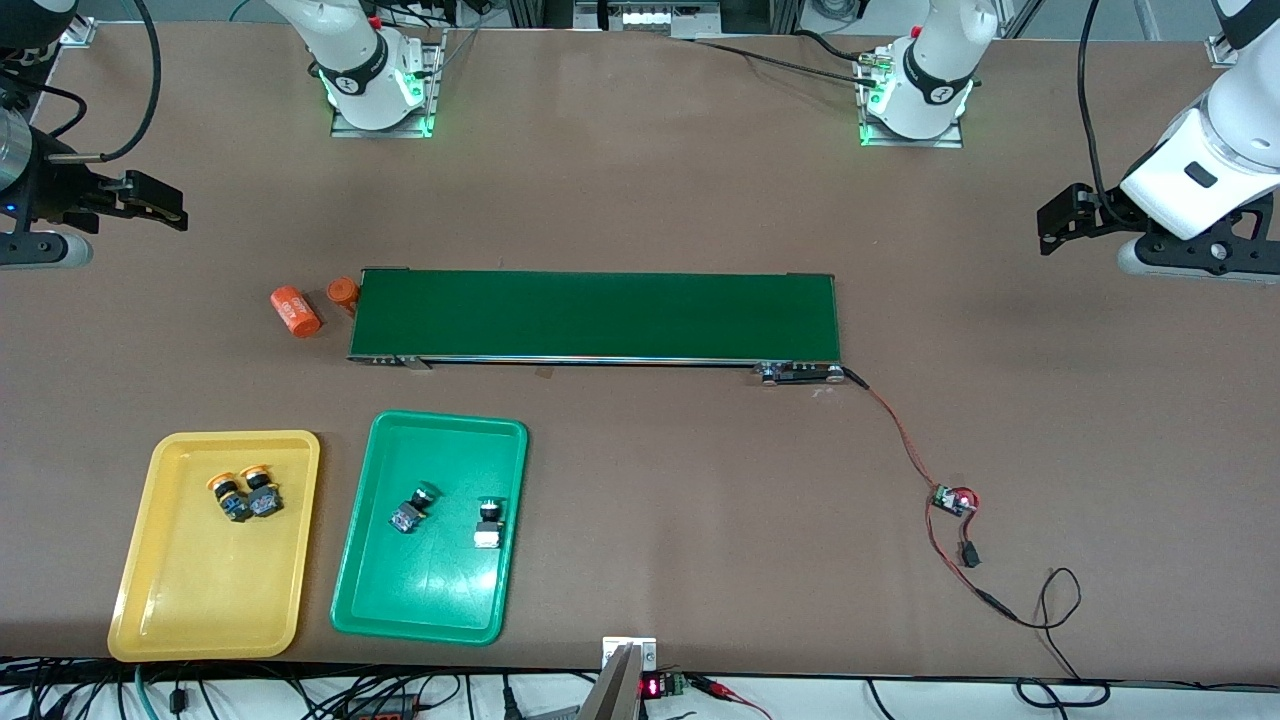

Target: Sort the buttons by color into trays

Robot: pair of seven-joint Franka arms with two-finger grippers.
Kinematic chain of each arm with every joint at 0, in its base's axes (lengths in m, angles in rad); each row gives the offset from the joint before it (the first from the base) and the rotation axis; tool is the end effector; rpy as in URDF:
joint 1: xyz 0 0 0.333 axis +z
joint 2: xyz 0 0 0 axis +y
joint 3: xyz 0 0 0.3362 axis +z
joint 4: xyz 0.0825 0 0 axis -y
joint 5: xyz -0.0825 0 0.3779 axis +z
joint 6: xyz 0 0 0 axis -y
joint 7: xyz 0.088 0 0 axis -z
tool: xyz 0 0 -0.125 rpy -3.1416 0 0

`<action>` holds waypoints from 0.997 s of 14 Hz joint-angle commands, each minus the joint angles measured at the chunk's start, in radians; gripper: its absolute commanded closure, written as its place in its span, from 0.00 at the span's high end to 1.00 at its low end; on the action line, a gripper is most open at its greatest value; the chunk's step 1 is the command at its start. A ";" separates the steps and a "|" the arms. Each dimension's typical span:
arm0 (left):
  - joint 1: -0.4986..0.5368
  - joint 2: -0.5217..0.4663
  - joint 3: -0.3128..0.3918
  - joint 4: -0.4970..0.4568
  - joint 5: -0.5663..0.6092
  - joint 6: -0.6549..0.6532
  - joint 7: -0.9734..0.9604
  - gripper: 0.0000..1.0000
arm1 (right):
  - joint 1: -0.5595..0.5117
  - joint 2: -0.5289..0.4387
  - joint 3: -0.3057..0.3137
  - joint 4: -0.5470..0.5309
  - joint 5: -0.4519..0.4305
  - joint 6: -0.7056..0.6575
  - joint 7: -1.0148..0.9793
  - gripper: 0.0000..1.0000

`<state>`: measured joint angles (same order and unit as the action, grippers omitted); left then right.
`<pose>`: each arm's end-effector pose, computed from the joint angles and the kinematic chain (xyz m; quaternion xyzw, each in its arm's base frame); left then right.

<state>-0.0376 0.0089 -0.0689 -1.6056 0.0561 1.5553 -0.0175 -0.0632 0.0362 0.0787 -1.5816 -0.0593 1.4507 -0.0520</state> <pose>0.5448 -0.0509 0.6046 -0.9982 0.0449 0.0278 0.0295 0.5420 -0.0003 0.5930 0.9956 0.0326 -0.0839 0.0267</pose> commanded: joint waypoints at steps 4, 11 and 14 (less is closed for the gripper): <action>0.002 0.008 0.000 0.024 0.002 -0.018 0.004 1.00 | -0.001 0.017 0.007 0.001 0.133 0.092 0.050 1.00; 0.001 0.008 0.000 0.024 0.002 -0.020 0.002 1.00 | 0.022 0.016 0.007 0.005 0.113 0.086 0.083 1.00; 0.001 0.008 0.000 0.024 0.002 -0.020 0.002 1.00 | 0.026 0.013 0.009 0.006 0.072 0.080 0.081 1.00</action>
